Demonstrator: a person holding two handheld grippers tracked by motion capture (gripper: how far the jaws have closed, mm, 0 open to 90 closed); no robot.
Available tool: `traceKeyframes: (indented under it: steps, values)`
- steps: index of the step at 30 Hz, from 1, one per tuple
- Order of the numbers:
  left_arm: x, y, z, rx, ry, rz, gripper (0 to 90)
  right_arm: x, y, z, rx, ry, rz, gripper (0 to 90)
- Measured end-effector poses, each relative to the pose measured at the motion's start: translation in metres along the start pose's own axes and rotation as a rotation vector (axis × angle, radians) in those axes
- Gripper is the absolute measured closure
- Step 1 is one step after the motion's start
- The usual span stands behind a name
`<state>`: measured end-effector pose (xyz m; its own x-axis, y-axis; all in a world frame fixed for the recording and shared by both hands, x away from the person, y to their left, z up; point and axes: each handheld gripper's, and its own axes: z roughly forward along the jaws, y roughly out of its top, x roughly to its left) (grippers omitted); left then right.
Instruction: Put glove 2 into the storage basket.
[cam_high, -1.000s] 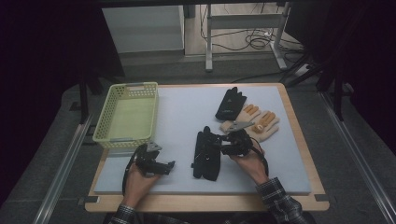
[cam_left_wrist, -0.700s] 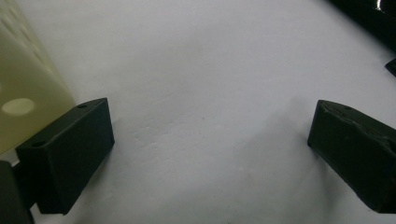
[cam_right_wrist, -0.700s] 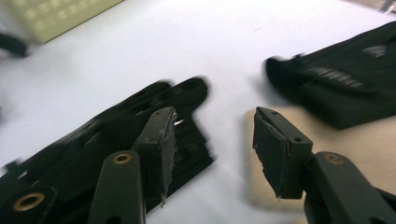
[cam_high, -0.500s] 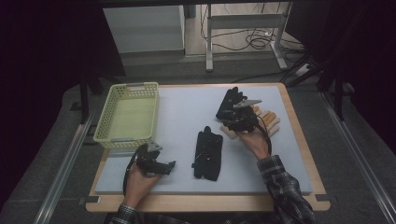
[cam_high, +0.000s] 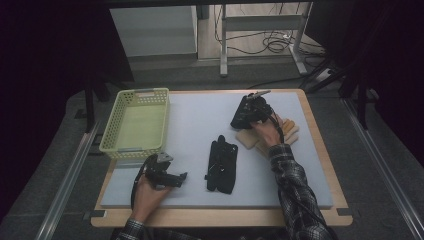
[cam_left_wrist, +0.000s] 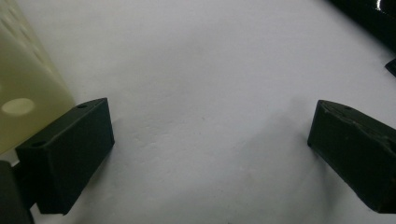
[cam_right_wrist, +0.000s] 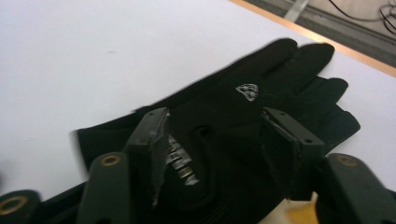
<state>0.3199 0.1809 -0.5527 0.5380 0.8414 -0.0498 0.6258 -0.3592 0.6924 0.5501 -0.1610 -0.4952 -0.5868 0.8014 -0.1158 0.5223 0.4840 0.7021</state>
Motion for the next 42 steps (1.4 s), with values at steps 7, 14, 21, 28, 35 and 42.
traceKeyframes:
  steps: [7, 14, 21, 28, 35, 42]
  values:
    - [0.0, 0.0, 0.0, 0.004, 0.0, 0.004, 0.6, -0.007, -0.004, 0.027, 0.082, -0.008, -0.004, 34.4]
    - [0.0, 0.0, 0.0, 0.004, 0.0, 0.004, 0.6, -0.002, 0.001, 0.028, 0.099, 0.014, -0.003, 71.7]
    - [0.0, 0.0, 0.0, 0.0, 0.0, 0.0, 0.6, 0.0, 0.001, 0.024, 0.081, -0.004, 0.018, 84.8]
    - [0.0, 0.0, 0.0, 0.004, 0.0, 0.004, 0.6, 0.004, 0.007, 0.005, 0.021, 0.019, 0.004, 85.1]
    - [0.0, 0.0, 0.0, 0.001, 0.001, 0.001, 0.6, 0.019, 0.013, -0.029, -0.047, 0.05, -0.021, 85.0]
    - [0.0, 0.0, 0.0, 0.0, 0.001, 0.0, 0.6, 0.037, 0.008, -0.066, -0.105, 0.105, -0.027, 84.9]
